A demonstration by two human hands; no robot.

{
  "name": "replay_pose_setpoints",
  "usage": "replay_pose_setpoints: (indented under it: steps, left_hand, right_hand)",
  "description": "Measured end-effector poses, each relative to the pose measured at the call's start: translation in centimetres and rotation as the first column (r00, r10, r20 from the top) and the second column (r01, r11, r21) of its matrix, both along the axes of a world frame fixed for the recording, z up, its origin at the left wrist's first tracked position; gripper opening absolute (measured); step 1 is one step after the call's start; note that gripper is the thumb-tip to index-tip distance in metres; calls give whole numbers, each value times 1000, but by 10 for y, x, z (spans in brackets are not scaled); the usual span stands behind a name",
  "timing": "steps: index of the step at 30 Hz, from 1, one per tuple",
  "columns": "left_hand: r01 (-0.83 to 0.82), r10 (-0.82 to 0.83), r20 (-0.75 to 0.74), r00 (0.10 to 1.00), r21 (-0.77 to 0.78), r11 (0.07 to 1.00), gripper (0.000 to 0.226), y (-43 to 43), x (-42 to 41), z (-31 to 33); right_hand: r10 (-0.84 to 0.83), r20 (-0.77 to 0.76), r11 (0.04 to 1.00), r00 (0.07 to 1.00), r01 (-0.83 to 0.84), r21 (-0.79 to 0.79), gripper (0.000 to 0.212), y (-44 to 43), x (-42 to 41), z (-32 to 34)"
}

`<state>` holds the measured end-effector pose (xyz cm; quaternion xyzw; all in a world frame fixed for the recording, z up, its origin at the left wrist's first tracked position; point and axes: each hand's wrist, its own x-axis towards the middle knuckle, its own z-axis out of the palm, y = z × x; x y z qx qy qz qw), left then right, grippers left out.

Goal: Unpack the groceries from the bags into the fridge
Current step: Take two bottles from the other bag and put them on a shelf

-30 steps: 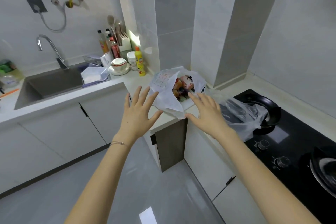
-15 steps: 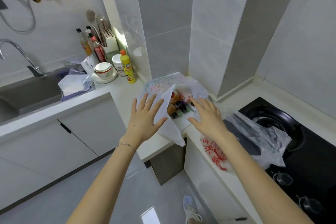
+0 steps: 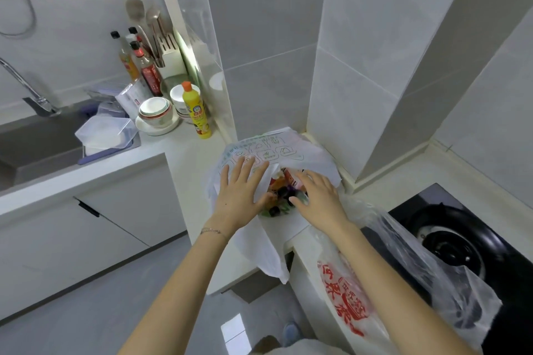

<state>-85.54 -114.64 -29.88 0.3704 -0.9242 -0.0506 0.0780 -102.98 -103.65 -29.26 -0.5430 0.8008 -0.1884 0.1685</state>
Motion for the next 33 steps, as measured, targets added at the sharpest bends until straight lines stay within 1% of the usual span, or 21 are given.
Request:
replay_pose_setpoints:
  steps: [3,6,9,12,15,18,24,27,30,33]
  left_hand:
    - [51,-51,-32,998,-11,999,65,-11,-9,-9]
    - [119,-123,-54,991,-69,990,57,-19,-15,-22]
    - [130,-135,-61,989,-88,988,62,-28,-15,-35]
    - [114,-118,-44,992,-77,990,77,-38,-12,-42]
    - [84,-88,-43,995,-93,992,82,-49,-8,-46]
    - [63,-69,-57,996,-102,993,77,-54,-3,-49]
    - [43,-45,-45,998,-40,998,66,-65,1,-53]
    - [21,-24,-66,998,-49,999,69,-68,-1,-51]
    - [1,-4,-84,996,-45,999,69,-73,-1,-52]
    - [-12,11,-85,996,-14,1000,64,-80,0,-52]
  right_hand:
    - [-5,21,1000,1000,5,-6,60,-12,-2,-7]
    - [-17,36,1000,999,17,-19,57,-19,-1,-11]
    - [-19,27,1000,999,20,-13,57,-25,-2,-19]
    - [-24,21,1000,999,24,16,57,-34,0,-23]
    - [2,16,1000,1000,-2,29,55,-46,7,-26]
    - [13,-13,999,1000,-13,34,53,-59,16,-33]
    - [-63,-69,996,996,67,66,56,-83,27,-40]
    - [-90,-96,993,991,96,64,47,-92,28,-37]
    - [-110,-61,990,992,114,77,39,-97,29,-34]
    - [-144,17,986,989,142,90,40,-97,29,-34]
